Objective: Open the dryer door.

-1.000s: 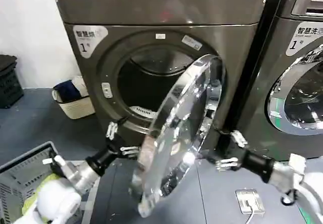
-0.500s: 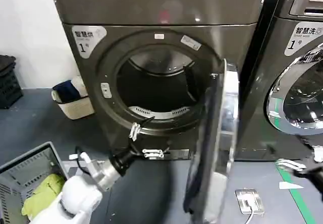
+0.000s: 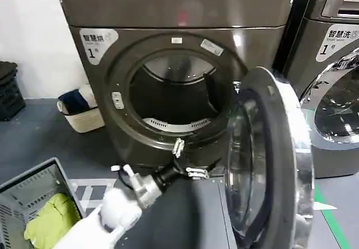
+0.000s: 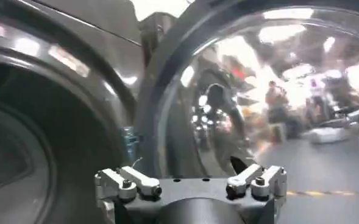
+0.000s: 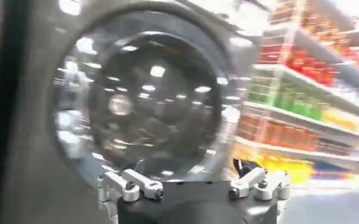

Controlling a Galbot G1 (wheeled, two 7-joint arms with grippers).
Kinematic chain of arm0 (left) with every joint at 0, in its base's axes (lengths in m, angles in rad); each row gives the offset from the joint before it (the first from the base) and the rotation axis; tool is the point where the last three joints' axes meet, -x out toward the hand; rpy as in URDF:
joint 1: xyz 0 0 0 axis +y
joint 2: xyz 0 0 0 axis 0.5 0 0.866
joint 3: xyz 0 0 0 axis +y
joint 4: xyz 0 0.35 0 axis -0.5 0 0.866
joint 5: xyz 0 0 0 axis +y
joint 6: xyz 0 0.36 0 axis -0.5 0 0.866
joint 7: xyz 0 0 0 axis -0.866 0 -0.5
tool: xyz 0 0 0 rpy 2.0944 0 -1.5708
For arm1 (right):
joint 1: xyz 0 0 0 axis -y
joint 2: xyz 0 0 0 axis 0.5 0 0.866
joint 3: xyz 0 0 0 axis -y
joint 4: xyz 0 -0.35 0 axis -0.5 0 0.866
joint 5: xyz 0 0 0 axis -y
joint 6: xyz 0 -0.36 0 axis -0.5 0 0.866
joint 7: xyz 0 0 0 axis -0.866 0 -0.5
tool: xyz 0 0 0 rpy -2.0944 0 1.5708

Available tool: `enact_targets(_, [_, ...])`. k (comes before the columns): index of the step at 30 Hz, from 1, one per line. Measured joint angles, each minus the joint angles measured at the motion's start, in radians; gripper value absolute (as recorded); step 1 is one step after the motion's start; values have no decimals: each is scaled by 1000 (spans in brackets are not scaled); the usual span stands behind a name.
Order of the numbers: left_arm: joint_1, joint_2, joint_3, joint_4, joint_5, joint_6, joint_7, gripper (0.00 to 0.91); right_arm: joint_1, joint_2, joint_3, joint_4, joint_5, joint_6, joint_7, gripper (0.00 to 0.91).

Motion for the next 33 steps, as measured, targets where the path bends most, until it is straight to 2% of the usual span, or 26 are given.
enact_targets(12, [-155, -89, 135, 130, 0, -3, -20, 907, 16, 98, 135, -91, -82, 63, 118, 907])
enact_targets(25, [-245, -181, 236, 235, 21, -14, -26, 907, 53, 120, 241, -196, -117, 60, 294, 907])
enact_targets(33, [-286, -229, 275, 287, 29, -15, -28, 907, 53, 118, 312, -243, -117, 90, 362, 907])
